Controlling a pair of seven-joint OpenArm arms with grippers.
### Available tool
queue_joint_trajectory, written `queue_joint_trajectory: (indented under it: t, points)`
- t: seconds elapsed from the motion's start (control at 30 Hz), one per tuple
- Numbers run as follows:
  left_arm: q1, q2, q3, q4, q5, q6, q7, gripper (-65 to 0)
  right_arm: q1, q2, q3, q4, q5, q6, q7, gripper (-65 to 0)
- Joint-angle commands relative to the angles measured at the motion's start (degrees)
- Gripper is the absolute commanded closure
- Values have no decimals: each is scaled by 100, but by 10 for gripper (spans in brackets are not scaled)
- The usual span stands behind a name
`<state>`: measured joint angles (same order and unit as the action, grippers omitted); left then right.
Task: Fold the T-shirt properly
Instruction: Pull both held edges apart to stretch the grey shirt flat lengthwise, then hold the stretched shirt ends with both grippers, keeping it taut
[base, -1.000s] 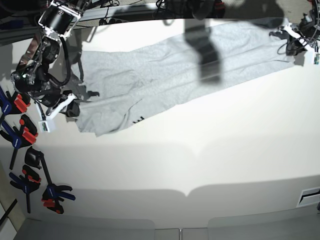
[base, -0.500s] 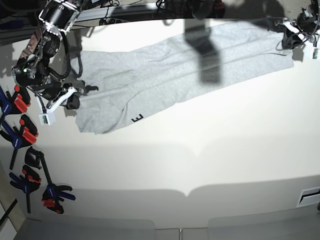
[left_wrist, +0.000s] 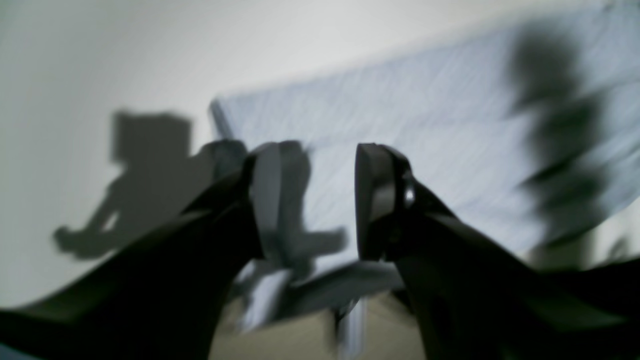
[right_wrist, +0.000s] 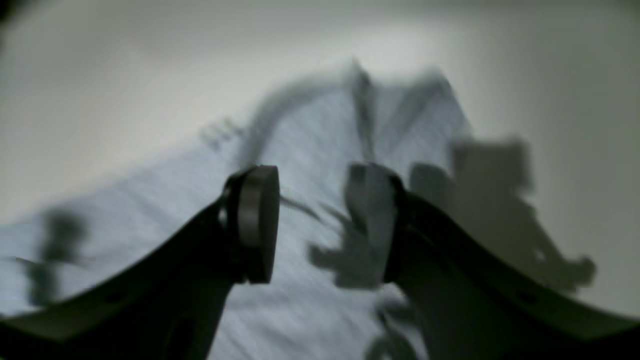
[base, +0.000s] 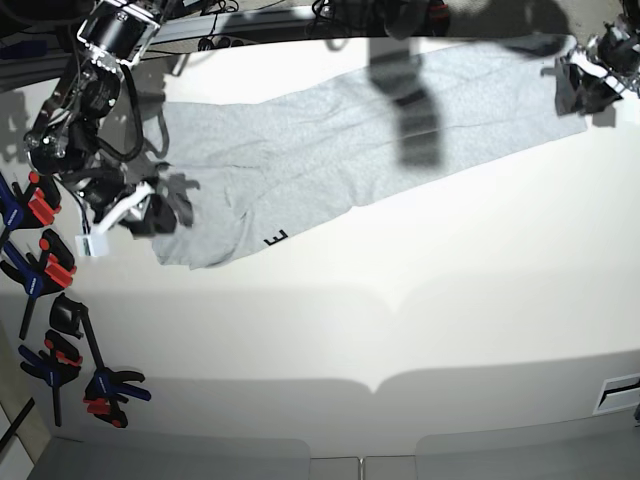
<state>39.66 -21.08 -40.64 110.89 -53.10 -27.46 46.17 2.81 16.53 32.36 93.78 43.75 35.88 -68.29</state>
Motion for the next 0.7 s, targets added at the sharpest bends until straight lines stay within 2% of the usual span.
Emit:
queue_joint_trajectory:
  t: [0.0, 0.07, 0.23, 0.3, 0.4, 0.5, 0.67]
  points:
    - [-2, -28, 0, 81, -267, -39, -122, -231, 125, 11, -15, 109, 197, 192, 229, -266]
    - [-118, 109, 166, 17, -354, -39, -129, -231, 127, -208, -136, 105, -15, 317, 407, -265]
    - [-490, 378, 1008, -826, -269, -59, -127, -231, 83, -817, -494, -190, -1231, 330, 1139, -265]
    - [-708, 407, 1399, -1381, 127, -61, -131, -231, 83, -968, -568, -356, -1554, 308, 1287, -265]
    - [-1134, 396, 1650, -2181, 922, -59, -192, -231, 79, -1095, -581, -623, -1683, 243, 1388, -265]
    - [-1504, 240, 1628, -2817, 1331, -57, -323, -231, 81, -1185, -581, -1025, -1687, 225, 1534, -265]
    - [-1945, -341, 1628, -3421, 1322, -57, -389, -231, 81, -1211, -581, -1561, -1829, 177, 1788, -265]
